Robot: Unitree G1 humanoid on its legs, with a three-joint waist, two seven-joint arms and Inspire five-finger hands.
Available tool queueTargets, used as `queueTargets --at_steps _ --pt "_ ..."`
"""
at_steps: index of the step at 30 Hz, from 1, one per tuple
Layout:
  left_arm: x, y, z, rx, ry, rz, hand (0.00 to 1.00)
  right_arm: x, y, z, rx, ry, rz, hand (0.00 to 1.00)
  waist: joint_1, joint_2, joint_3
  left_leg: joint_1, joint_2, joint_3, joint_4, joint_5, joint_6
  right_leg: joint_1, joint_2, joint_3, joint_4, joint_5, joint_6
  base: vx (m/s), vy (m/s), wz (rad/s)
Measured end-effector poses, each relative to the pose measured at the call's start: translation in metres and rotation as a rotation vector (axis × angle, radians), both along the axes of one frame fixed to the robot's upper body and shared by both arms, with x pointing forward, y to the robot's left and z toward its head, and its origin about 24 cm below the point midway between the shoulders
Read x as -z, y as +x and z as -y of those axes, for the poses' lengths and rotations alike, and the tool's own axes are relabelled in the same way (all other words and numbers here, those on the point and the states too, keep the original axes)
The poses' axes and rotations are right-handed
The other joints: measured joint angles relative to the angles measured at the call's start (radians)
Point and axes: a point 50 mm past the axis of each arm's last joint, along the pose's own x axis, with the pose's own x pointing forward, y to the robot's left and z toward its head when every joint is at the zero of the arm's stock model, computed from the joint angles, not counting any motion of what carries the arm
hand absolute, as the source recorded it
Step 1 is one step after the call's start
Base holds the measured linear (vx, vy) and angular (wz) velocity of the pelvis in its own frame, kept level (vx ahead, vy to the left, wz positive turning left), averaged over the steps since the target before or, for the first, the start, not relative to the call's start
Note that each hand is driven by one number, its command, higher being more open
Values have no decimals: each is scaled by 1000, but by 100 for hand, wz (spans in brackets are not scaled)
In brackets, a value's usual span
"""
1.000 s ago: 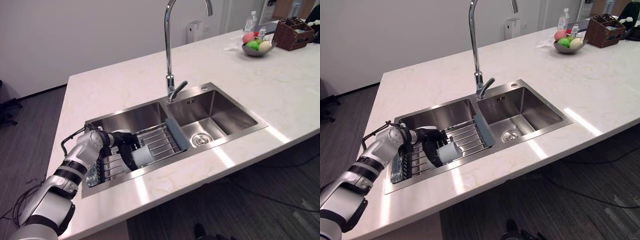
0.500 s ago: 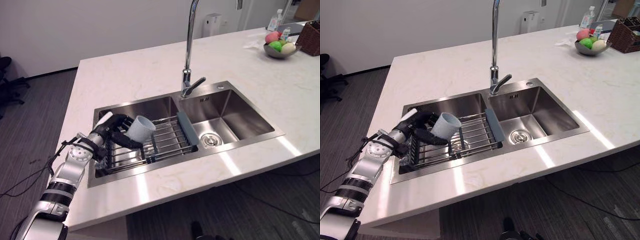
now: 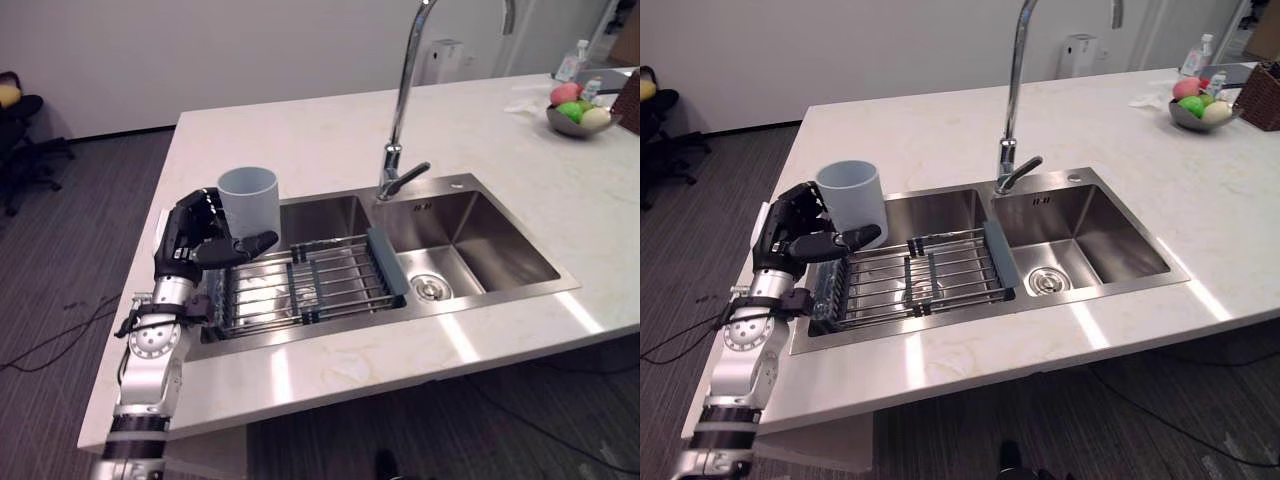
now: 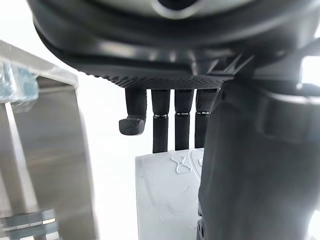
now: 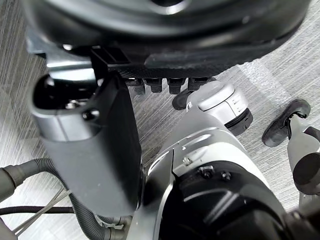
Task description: Walk over to the sink, pick up the cup, carry it to the dishwasher, place the cup inside the dishwasher, then close the dishwasher door
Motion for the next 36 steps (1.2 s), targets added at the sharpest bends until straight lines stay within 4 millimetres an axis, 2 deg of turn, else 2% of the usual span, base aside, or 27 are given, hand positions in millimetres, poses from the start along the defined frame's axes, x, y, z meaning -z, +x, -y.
queueTargets --at_steps 4,6,8,9,11,15,18,21,23,25,26,27,28,29,30,31,32,33,34,35,36 --pt "0 -37 7 -137 -29 109 0 3 -9 -9 23 4 -39 100 35 -30 -23 -16 -2 -25 17 2 3 4 -11 -20 0 0 0 -63 -33 16" --pt "1 -46 9 -193 -31 138 0 4 -13 -11 24 2 -56 100 51 -40 -31 -23 -3 -40 27 2 4 10 -15 -31 0 0 0 -89 -42 23" --pt "2 -56 8 -252 -21 157 0 3 -17 -11 15 -4 -71 100 65 -37 -44 -30 -3 -50 30 3 6 11 -16 -43 0 -1 -1 -94 -51 17" --pt "1 -64 8 -289 -2 168 0 3 -18 -11 6 -10 -79 100 68 -44 -57 -31 -1 -56 33 3 6 16 -16 -48 -1 -1 -1 -78 -42 16" --pt "-5 -69 10 -324 45 216 0 3 -19 -10 -9 -18 -91 100 81 -39 -65 -33 3 -67 39 1 4 23 -18 -58 -5 -6 -8 -82 -39 16" --pt "-12 -73 14 -351 110 263 0 3 -13 -11 -39 -22 -89 100 82 -40 -84 -42 8 -95 41 1 1 30 -20 -82 -5 -12 -17 -41 -34 19" --pt "-11 -77 14 -384 150 262 0 4 -13 -9 -73 -33 -103 100 84 -38 -85 -54 14 -123 56 0 0 42 -19 -110 1 -21 -20 -8 -28 29" --pt "-3 -81 11 -436 146 201 0 4 -7 -6 -118 -48 -115 100 94 -28 -69 -96 26 -203 119 -3 -2 67 -23 -179 16 -35 -11 -6 -29 66" --pt "4 -88 9 -474 137 144 0 4 -4 -3 -144 -60 -121 100 106 -28 -57 -126 25 -269 132 7 -3 69 -33 -248 58 -70 -8 -27 -51 118" --pt "13 -94 7 -526 103 83 0 3 -2 4 -172 -73 -132 100 140 -28 -32 -167 -7 -344 83 83 -7 72 -77 -379 110 -126 2 -70 -50 171" --pt "16 -96 7 -539 89 68 0 3 -1 6 -179 -77 -137 100 144 -26 -30 -178 -18 -356 57 118 -10 73 -90 -416 122 -139 2 -117 -36 222" --pt "18 -97 9 -545 65 59 0 3 1 12 -184 -84 -146 100 149 -28 -14 -192 -45 -361 -25 203 -12 74 -123 -476 151 -168 0 -188 28 245" --pt "17 -97 13 -537 45 65 0 2 1 19 -164 -99 -158 100 165 -25 -7 -181 -33 -216 -134 176 76 86 -157 -594 159 -173 -14 -193 54 266" --pt "16 -97 13 -533 38 70 0 2 2 20 -161 -105 -165 100 167 -36 -2 -192 -24 -110 -124 144 128 93 -183 -658 153 -172 -16 -149 91 284" --pt "12 -95 14 -518 28 99 0 1 7 25 -164 -116 -163 100 162 -52 21 -250 -3 41 35 118 171 116 -245 -771 169 -174 -17 -45 67 274" --pt "10 -96 14 -506 10 120 0 -1 10 31 -178 -129 -174 100 171 -52 22 -267 40 143 177 118 171 138 -285 -853 188 -175 -20 -22 71 254" --pt "8 -97 15 -499 -6 136 0 -2 9 35 -181 -137 -178 100 176 -36 14 -260 71 182 224 124 172 150 -295 -894 207 -176 -20 4 111 212" --pt "2 -99 18 -481 -31 185 0 -5 12 42 -173 -153 -173 100 186 10 0 -242 117 209 250 200 172 177 -299 -961 266 -190 -15 -6 207 187" --pt "-4 -98 21 -455 -36 225 0 -7 17 45 -172 -163 -162 100 179 27 3 -247 95 234 237 200 180 199 -336 -998 325 -200 -31 -31 237 220" --pt "-10 -96 24 -419 -43 262 0 -5 18 42 -170 -150 -156 100 167 40 9 -250 86 235 199 209 194 200 -351 -1010 390 -255 -23 -120 203 216" --pt "-19 -96 23 -395 -45 320 0 -2 29 32 -159 -122 -120 100 167 35 9 -231 44 201 63 229 186 186 -294 -1021 342 -281 6 -165 97 192"
